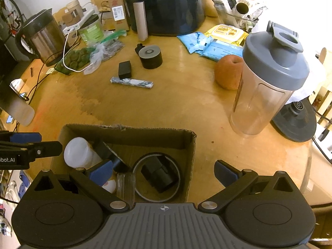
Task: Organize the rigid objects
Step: 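Withdraw both grippers from the box, then move the right gripper down to the marble-patterned stick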
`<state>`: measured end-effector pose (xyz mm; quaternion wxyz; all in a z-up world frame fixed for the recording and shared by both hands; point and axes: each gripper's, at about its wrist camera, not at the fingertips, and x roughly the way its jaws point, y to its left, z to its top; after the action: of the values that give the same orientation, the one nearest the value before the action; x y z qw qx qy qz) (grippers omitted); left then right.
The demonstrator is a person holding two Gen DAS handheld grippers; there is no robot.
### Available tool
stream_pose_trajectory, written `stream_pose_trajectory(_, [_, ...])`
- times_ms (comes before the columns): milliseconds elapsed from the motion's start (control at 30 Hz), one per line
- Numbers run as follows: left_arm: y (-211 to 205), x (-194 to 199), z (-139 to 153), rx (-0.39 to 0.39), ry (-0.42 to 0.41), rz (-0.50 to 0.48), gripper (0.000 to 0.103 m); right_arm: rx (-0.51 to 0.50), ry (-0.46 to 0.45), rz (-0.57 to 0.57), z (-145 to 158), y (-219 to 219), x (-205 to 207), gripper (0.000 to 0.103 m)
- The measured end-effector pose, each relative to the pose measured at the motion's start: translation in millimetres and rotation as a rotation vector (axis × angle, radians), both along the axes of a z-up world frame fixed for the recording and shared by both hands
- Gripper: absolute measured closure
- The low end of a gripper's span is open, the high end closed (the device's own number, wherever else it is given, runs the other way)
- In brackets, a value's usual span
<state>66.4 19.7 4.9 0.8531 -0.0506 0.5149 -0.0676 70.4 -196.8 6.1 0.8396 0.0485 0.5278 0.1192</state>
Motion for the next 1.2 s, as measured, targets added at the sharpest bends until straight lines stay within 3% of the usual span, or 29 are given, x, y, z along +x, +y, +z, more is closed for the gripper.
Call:
stream_pose_trajectory(600, [13, 32, -1, -0.027, -0.012, -0.025, 0.029, 0.007, -0.014, 0.021, -1, 20, 34, 0.0])
stream_pose_trajectory(1200, [36, 47, -13, -0.036, 0.032, 0.009, 0.029, 0.013, -0.052, 0.173, -22, 61, 103, 0.002])
